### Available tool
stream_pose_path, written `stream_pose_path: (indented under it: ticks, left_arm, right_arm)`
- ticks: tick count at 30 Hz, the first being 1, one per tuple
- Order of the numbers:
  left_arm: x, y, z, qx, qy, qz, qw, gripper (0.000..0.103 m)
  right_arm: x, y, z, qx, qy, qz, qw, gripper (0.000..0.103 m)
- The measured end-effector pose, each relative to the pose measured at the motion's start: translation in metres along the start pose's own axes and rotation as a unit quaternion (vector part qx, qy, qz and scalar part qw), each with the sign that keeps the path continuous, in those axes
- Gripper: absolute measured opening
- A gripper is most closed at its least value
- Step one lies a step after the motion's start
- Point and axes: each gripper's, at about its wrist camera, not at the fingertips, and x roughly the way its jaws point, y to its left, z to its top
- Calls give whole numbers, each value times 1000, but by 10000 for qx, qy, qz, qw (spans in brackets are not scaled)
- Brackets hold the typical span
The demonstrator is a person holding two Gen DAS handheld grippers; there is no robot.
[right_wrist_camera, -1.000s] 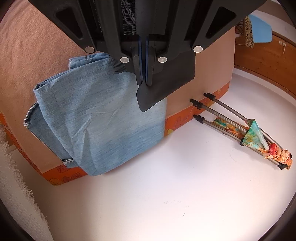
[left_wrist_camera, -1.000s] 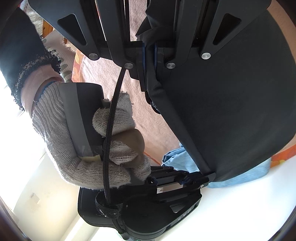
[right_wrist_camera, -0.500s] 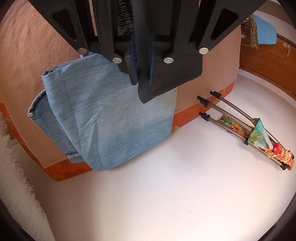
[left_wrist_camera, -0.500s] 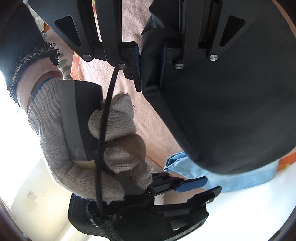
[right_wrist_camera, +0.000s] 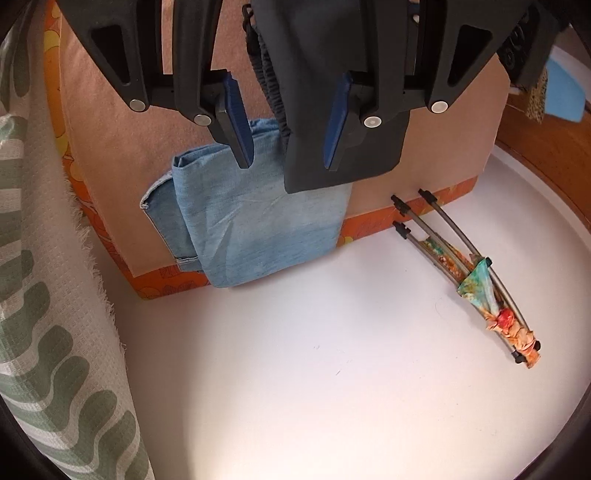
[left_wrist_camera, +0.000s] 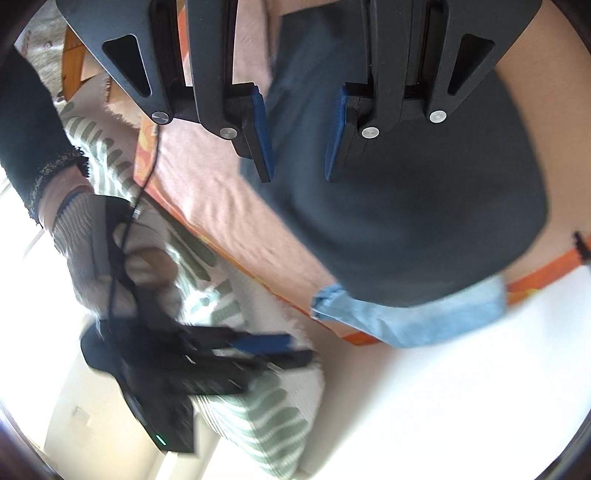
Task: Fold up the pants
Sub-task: 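Open the left tool to release the fold, then grasp the folded trouser bundle with both tools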
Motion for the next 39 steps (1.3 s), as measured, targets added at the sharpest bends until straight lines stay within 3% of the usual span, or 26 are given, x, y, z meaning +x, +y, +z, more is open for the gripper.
stream_pose_path:
  ticks: [6,12,13,14,15,18,21,27,33,39]
  left_arm:
    - [-62,51,7,-226,-330,677,9969,27]
    - [-103,100,34,-648,-698,1027,9901,27]
    - [-107,106,36,-739,-762,1019,9891,29]
    - [-106,110,37,-807,-797,1004,9885,36]
    - [-109,112,33,-883,-833,948,9881,47]
    - [-96,127,19,-1221,-760,660,9874,60]
    - [-63,135,2,-1612,-544,463,9843,61]
    - [-13,162,-35,-2417,-228,136,9700,61]
    - [11,176,-43,-2742,-123,103,9615,61]
    - [28,178,-43,-2735,8,182,9617,61]
  right_arm:
    - [-21,10,-22,-216,-191,-137,9995,59]
    - [-30,16,-34,-330,-248,-233,9989,61]
    - [-30,17,-36,-353,-249,-237,9988,68]
    - [-29,18,-37,-380,-260,-239,9987,77]
    - [-28,19,-39,-421,-272,-233,9985,79]
    - [-15,21,-42,-590,-76,-220,9980,85]
    - [6,16,-44,-566,247,-121,9980,86]
    - [48,-1,-43,-316,753,78,9966,87]
    - [82,-11,-42,-169,1099,366,9931,87]
    - [108,-17,-41,-33,1352,703,9883,87]
